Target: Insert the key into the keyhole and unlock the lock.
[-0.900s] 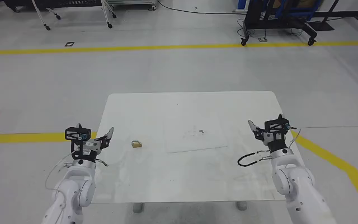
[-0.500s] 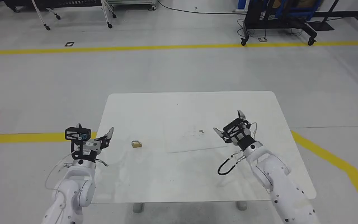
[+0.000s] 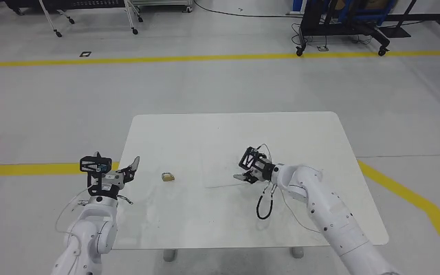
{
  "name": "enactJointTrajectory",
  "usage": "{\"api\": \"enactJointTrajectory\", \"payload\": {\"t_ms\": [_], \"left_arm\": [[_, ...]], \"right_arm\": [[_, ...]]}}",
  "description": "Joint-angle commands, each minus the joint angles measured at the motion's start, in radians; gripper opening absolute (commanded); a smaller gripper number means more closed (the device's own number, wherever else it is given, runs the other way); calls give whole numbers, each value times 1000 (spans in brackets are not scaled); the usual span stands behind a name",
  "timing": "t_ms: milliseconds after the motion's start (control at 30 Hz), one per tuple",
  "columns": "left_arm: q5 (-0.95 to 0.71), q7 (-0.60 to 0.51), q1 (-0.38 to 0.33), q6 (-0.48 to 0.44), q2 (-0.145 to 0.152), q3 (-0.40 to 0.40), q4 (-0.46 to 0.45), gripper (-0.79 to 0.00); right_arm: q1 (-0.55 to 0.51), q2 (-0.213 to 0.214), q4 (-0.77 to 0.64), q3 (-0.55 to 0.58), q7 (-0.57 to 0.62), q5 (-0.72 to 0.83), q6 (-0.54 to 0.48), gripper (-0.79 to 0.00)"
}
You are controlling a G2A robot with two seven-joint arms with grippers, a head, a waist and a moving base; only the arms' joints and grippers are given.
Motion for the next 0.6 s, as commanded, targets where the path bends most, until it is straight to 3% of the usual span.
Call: {"api": "enactJointTrajectory", "payload": {"t_ms": [0, 33, 133, 200, 567], "left_arm": [[0, 0, 0, 0, 0, 0, 0, 0], [0, 0, 0, 0, 0, 0, 0, 0], [0, 0, 0, 0, 0, 0, 0, 0], [0, 0, 0, 0, 0, 0, 0, 0], [0, 0, 0, 0, 0, 0, 0, 0]], "right_arm": [[31, -4, 49, -7, 17, 7, 13, -594], [45, -7, 69, -11, 20, 19, 22, -622], [76, -12, 118, -19, 16, 36, 13, -560], [93, -14, 145, -27, 16, 42, 5, -563], [165, -36, 273, -87, 18, 61, 4, -653]]}}
